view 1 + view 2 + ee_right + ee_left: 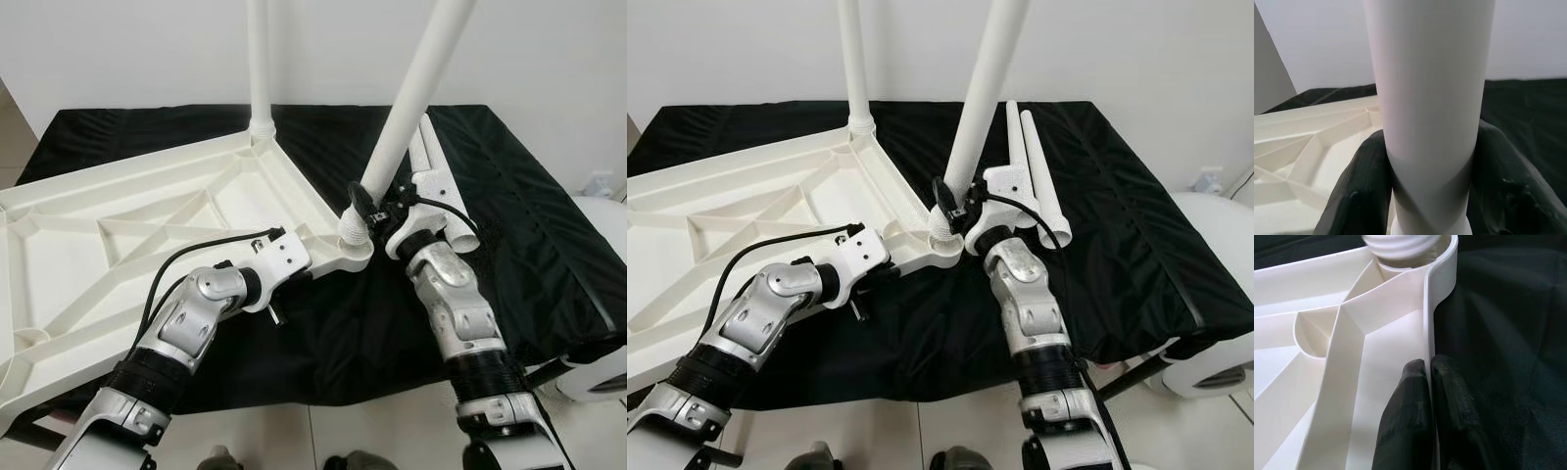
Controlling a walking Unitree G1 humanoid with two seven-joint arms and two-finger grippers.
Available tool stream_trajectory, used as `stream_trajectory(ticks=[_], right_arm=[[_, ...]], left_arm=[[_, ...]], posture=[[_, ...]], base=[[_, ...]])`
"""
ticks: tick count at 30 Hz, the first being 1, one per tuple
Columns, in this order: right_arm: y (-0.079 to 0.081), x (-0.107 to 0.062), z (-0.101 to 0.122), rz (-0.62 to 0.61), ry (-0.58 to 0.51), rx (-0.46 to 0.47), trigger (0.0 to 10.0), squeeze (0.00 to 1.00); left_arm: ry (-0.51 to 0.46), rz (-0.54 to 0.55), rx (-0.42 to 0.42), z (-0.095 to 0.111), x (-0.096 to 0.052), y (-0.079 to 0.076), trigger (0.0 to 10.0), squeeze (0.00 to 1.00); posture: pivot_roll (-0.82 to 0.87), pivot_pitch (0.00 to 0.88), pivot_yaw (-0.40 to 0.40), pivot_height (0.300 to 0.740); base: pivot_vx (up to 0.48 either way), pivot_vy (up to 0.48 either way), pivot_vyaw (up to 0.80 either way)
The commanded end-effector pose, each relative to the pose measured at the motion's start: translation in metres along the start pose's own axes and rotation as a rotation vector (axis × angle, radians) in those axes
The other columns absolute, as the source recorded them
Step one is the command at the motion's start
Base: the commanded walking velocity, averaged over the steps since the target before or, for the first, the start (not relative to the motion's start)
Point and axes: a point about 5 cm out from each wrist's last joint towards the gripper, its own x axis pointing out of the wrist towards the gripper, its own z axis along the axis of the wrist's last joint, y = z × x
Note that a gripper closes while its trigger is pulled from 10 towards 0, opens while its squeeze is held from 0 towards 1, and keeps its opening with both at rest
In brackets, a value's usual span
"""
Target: Building children table
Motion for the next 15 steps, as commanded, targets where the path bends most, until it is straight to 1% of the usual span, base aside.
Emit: stream_trajectory(ticks=[1,4,8,15], right_arm=[[-0.003,-0.003,0.004,0.006,-0.012,0.025,10.0,0.0],[-0.006,-0.008,0.001,-0.003,0.004,0.05,10.0,0.0],[-0.006,-0.013,-0.005,0.0,0.037,0.073,10.0,0.0],[-0.008,-0.012,-0.012,-0.026,0.08,0.093,10.0,0.0]], left_arm=[[0.097,0.045,-0.06,-0.025,-0.004,0.001,10.0,0.0],[0.099,0.052,-0.058,-0.025,-0.006,0.003,10.0,0.0],[0.1,0.054,-0.054,-0.024,-0.007,0.003,10.0,0.0],[0.098,0.055,-0.049,-0.023,-0.007,0.004,10.0,0.0]], posture=[[0.04,0.0,-0.063,0.74],[0.04,0.0,-0.061,0.74],[0.04,0.0,-0.059,0.74],[0.04,0.0,-0.059,0.74]], base=[[0.0,0.0,0.0],[0.0,0.0,0.0],[0.0,0.0,0.0],[0.0,0.0,0.0]])
